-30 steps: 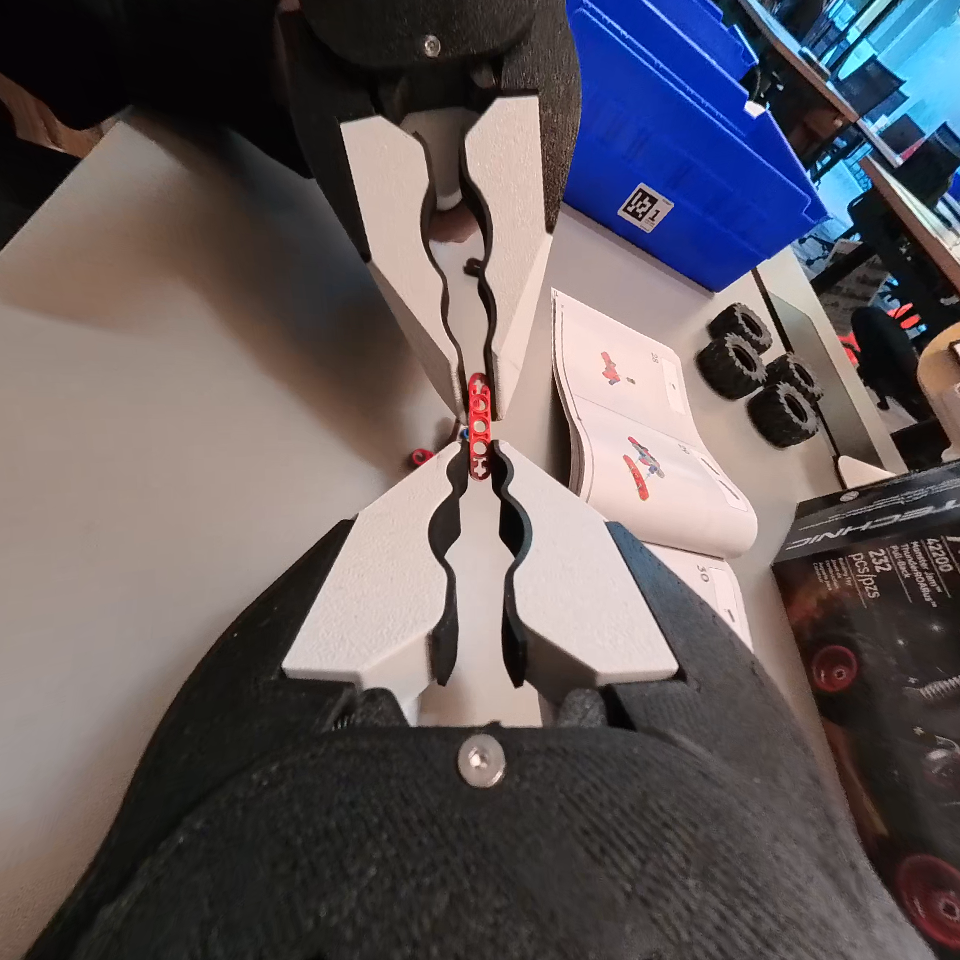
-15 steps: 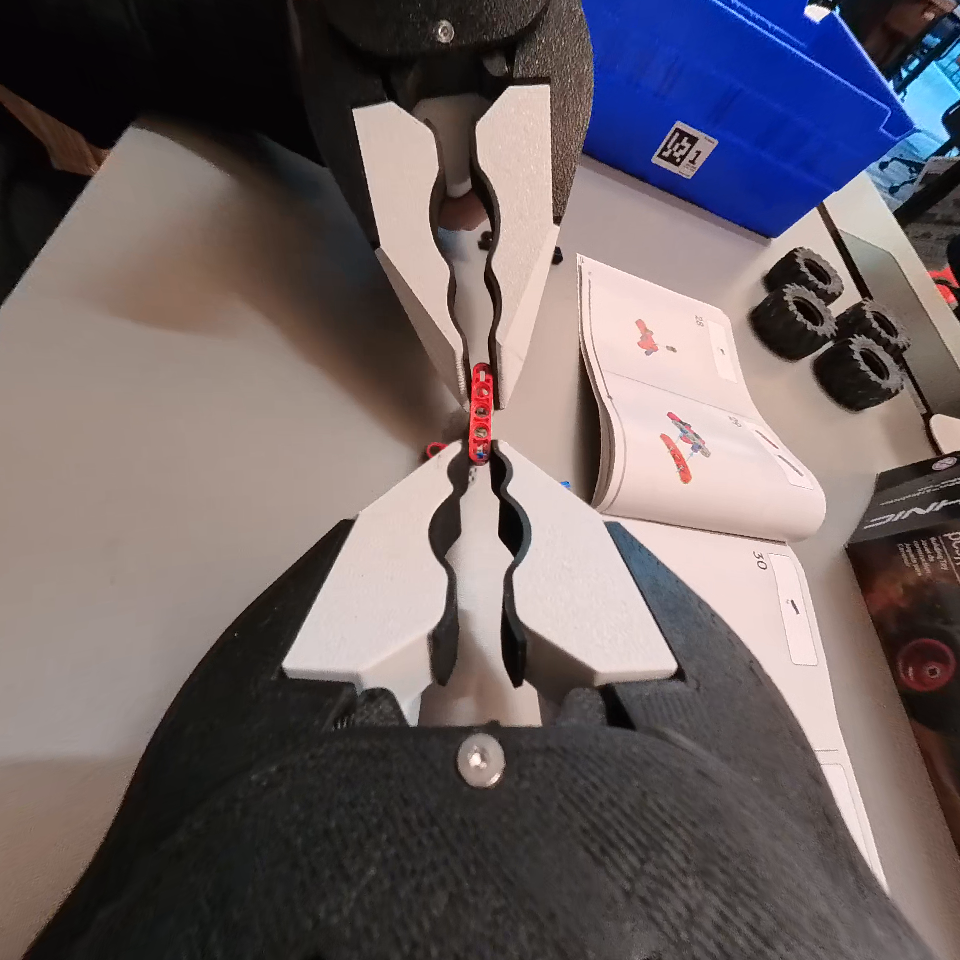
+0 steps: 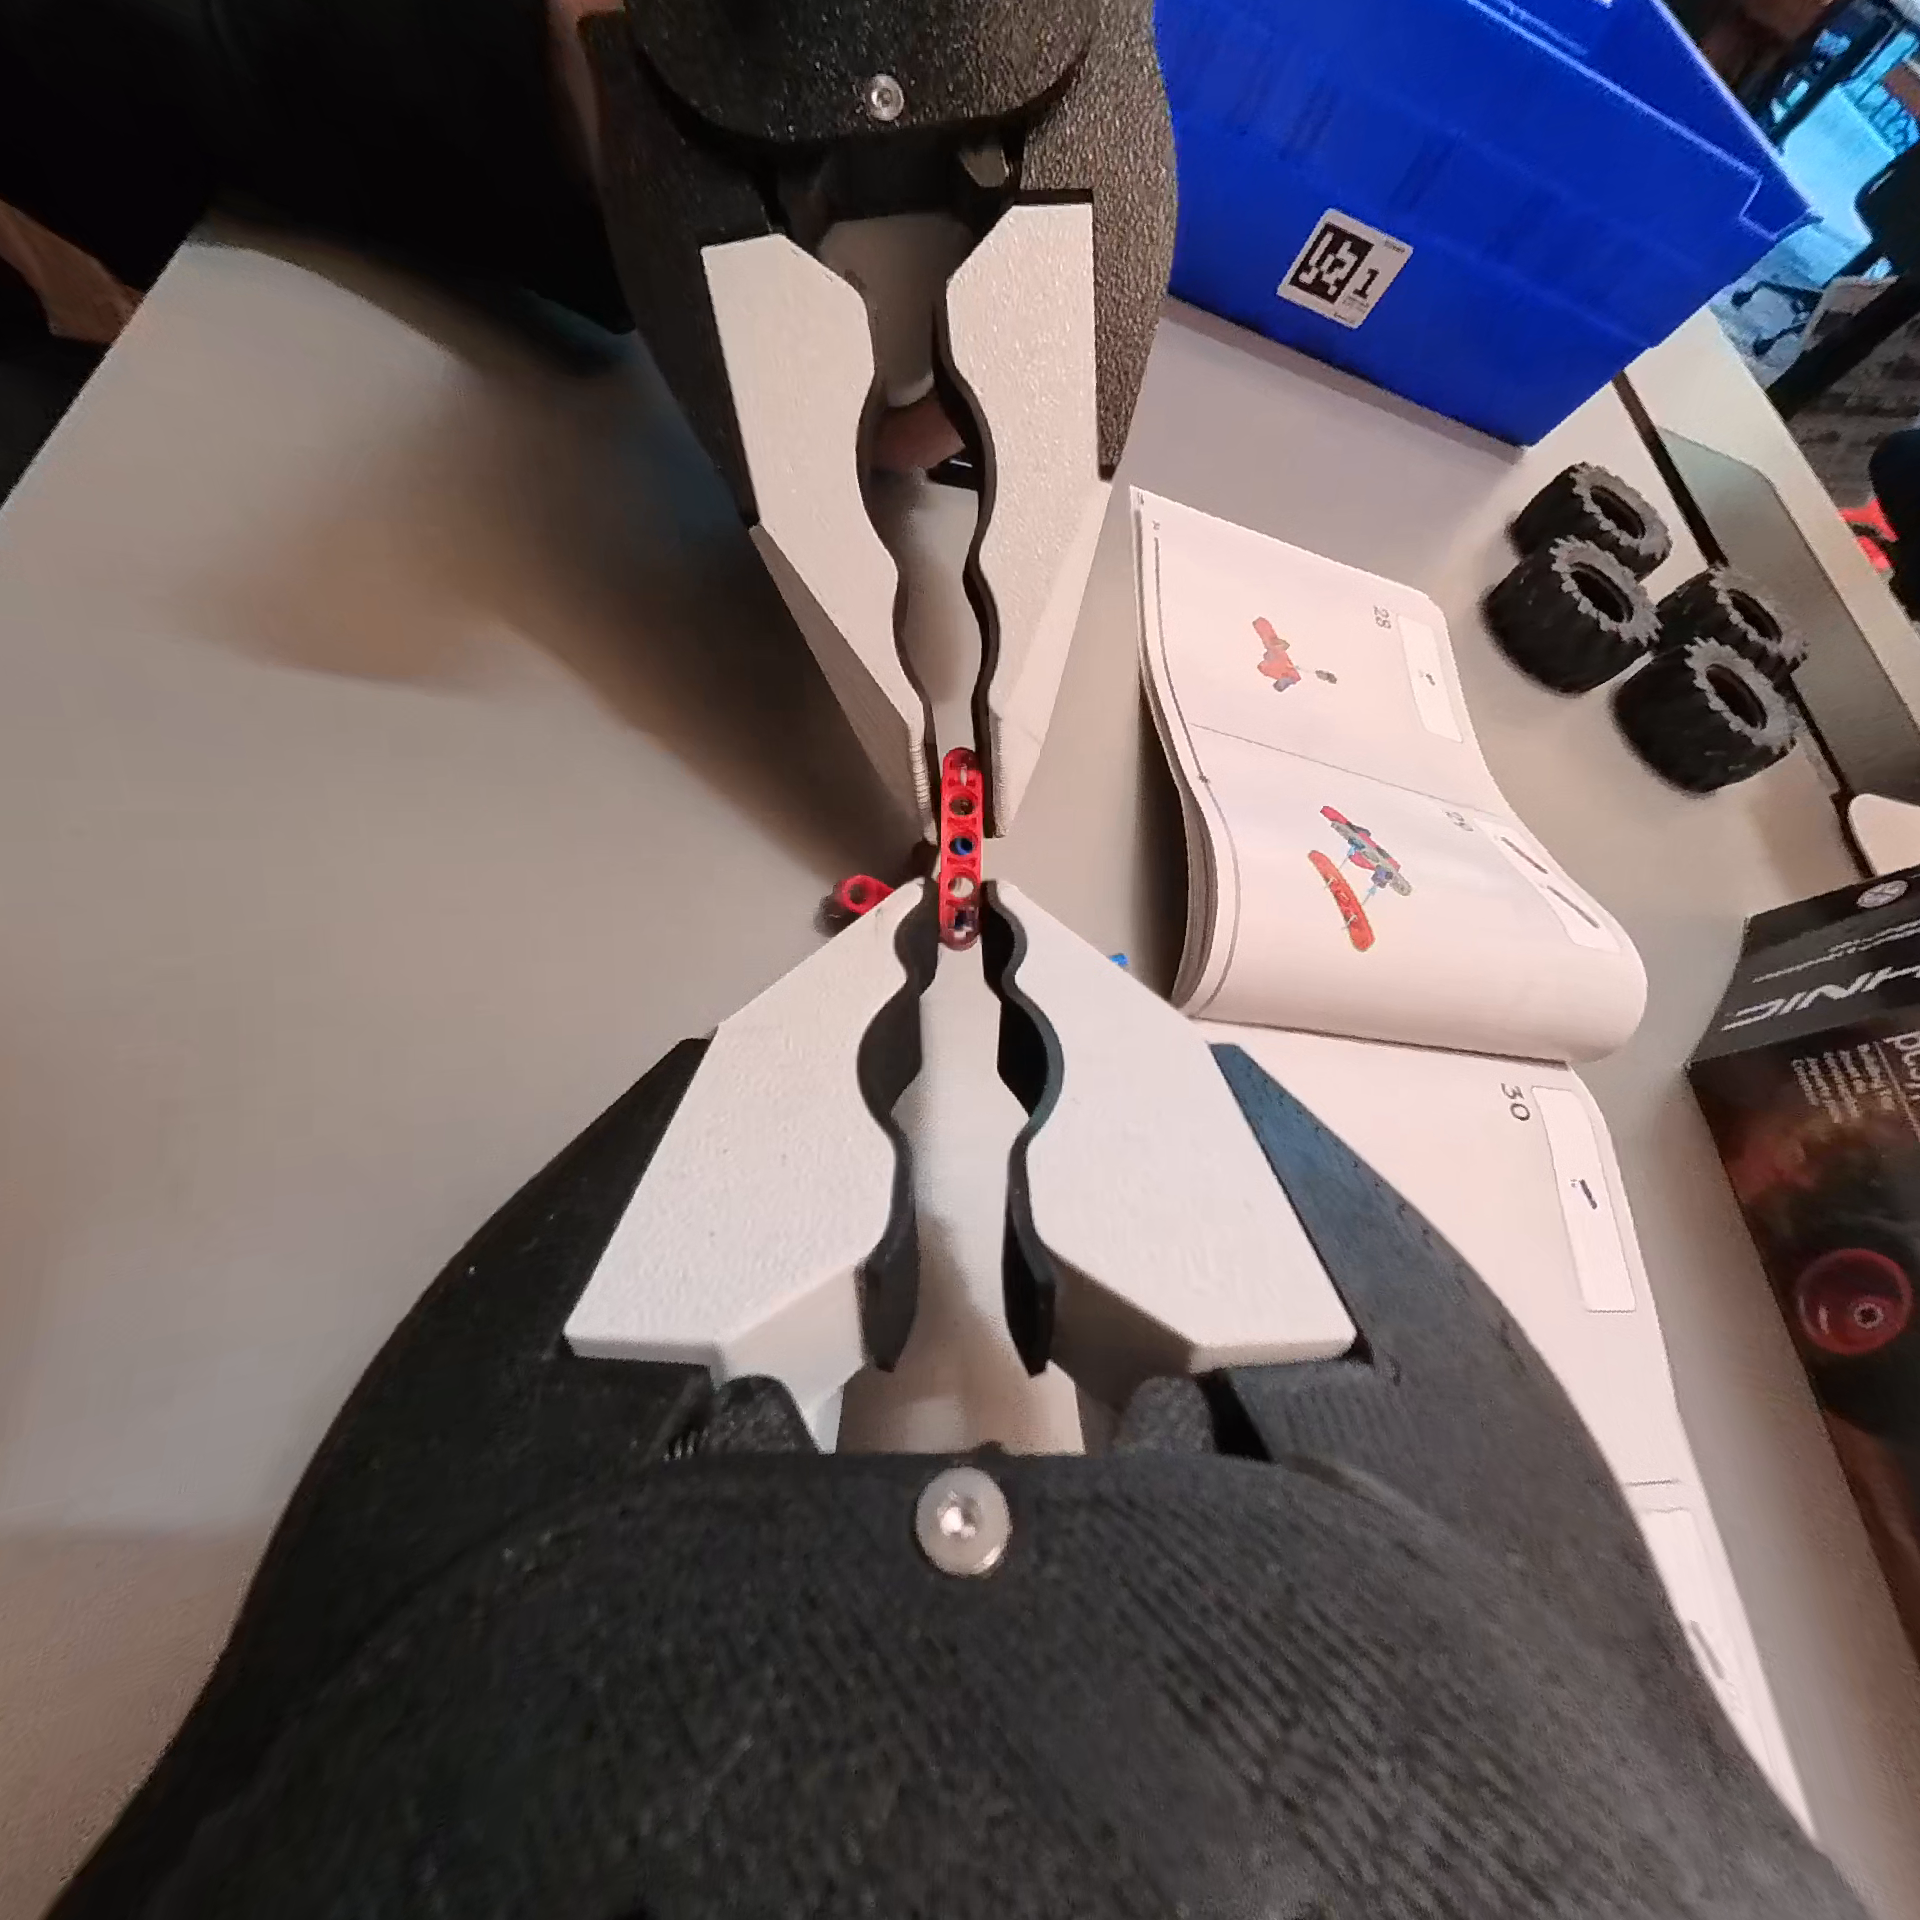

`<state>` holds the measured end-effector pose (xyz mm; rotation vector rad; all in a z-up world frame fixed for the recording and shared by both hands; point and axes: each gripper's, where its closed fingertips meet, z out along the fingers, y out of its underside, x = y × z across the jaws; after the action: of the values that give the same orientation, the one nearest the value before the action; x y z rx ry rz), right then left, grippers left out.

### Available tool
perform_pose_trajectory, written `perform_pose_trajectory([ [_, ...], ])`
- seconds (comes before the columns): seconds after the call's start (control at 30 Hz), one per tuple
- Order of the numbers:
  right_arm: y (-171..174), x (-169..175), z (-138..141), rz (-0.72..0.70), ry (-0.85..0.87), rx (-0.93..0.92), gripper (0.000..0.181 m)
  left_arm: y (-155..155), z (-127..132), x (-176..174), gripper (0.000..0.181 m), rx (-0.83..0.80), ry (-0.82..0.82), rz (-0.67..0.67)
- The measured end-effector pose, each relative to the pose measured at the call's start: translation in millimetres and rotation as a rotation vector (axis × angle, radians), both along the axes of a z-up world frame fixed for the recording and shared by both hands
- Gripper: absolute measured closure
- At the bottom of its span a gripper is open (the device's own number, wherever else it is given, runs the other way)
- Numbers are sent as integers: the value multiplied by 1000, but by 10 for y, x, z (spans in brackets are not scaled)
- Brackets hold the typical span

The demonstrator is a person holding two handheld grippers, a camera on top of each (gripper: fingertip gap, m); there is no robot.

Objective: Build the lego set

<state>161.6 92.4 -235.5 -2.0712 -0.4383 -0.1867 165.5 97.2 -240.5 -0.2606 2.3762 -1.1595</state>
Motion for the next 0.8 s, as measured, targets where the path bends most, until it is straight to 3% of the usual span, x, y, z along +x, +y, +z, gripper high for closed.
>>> perform_pose_trajectory([
  [0.43,-46,150,88,-72,25,47,163,37,55,35,177,-47,17,29],
  [0.57,-29,93,121,-38,98,64,173,43,46,43,177,-41,25,35],
  [0.67,-50,65,155,-17,140,69,170,11,67,18,177,-39,14,12],
  [0.8,-78,-2,103,39,53,29,172,-55,46,-36,177,-4,17,-24],
])
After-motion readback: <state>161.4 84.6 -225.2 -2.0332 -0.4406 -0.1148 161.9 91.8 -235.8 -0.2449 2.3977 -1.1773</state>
